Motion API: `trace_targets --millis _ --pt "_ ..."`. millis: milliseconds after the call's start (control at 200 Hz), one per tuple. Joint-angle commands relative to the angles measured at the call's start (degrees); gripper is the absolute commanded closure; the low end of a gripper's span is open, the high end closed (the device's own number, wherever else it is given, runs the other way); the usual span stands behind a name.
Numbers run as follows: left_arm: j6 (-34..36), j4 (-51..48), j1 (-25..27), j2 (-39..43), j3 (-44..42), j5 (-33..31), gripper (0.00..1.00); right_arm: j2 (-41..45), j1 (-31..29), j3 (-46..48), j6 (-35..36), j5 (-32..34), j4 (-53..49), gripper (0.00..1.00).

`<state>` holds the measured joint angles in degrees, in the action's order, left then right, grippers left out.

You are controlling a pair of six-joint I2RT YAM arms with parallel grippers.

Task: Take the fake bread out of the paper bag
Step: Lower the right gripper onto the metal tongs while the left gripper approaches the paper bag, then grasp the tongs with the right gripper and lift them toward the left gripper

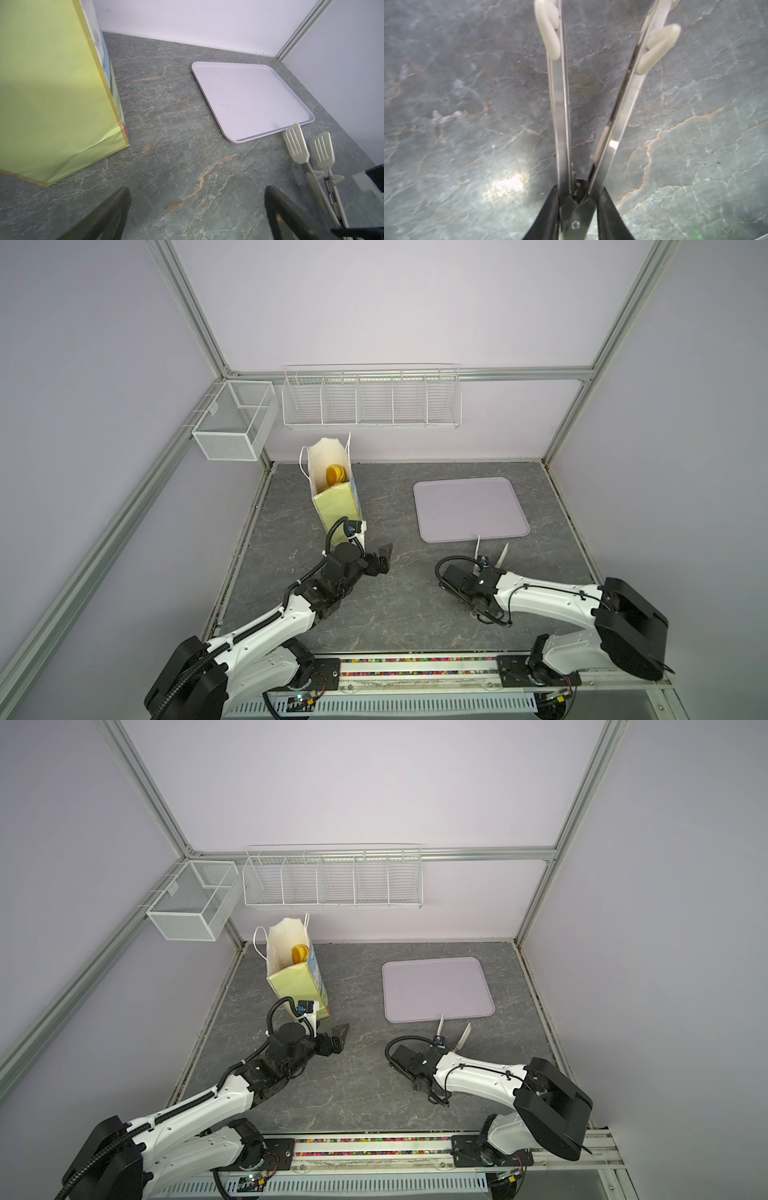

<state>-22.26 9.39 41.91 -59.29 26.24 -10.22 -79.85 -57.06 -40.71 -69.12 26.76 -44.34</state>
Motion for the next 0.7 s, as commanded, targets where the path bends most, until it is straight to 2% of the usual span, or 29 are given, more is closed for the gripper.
trace_targets --millis 0,245,545,695 --pt "-0.41 1.66 0.19 -0.48 -0.28 -0.54 0.01 1.3 -2.58 -1.68 -3.7 4.52 -4.3 0.83" --pt "-0.66 1.52 0.18 -1.18 0.21 0.11 0.01 3.08 -6.65 -2.48 -7.52 8.32 -9.6 0.94" --pt "-0.94 0.33 0.19 0.27 1.98 0.95 0.01 6.44 -15.66 -11.14 -9.64 19.92 -23.49 0.94" --pt "-0.59 -1.65 0.13 1.78 3.69 0.76 0.01 5.93 -20.97 -15.09 -5.89 25.52 -24.08 0.94"
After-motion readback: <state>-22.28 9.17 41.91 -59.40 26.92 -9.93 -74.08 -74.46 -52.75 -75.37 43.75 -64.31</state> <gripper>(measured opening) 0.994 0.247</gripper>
